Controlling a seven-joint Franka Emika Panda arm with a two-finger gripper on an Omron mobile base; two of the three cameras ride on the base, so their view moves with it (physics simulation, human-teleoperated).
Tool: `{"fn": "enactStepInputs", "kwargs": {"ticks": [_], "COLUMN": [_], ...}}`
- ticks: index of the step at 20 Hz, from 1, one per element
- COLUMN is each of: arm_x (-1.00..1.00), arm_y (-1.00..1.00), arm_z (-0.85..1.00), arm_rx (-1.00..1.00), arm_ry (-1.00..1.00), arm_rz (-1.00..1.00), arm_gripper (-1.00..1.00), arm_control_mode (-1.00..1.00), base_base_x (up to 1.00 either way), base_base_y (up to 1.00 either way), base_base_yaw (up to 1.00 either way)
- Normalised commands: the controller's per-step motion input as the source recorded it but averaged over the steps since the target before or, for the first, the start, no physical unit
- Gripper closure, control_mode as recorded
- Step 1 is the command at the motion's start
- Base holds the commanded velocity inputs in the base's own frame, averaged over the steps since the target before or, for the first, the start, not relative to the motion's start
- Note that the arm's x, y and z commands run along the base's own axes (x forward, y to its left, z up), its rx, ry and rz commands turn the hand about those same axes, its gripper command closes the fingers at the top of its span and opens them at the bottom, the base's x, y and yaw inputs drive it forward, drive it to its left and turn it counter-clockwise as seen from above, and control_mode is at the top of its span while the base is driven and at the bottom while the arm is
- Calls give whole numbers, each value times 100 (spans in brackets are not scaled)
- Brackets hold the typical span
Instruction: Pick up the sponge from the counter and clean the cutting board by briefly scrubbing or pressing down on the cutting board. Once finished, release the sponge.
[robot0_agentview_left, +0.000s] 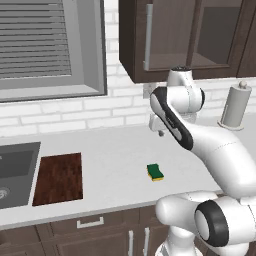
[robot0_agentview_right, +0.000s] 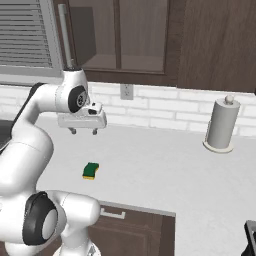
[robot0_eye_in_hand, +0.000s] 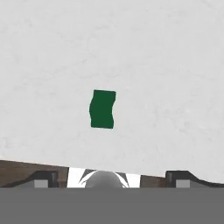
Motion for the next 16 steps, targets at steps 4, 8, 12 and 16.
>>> {"fn": "enactStepInputs", "kwargs": {"ticks": [4, 8, 12, 16], "arm_x": [0, 0, 19, 41], "arm_y": [0, 10, 4, 11], "arm_z": [-81, -56, -56, -61], "arm_rx": [6, 15, 4, 0], "arm_ry": [8, 0, 0, 7], "arm_rz": [-2, 0, 0, 0], "arm_gripper": [-100, -100, -100, -100], "arm_control_mode": [-100, -100, -100, -100], "base_base_x": [0, 0, 0, 0], "base_base_y": [0, 0, 0, 0], "base_base_yaw": [0, 0, 0, 0]}}
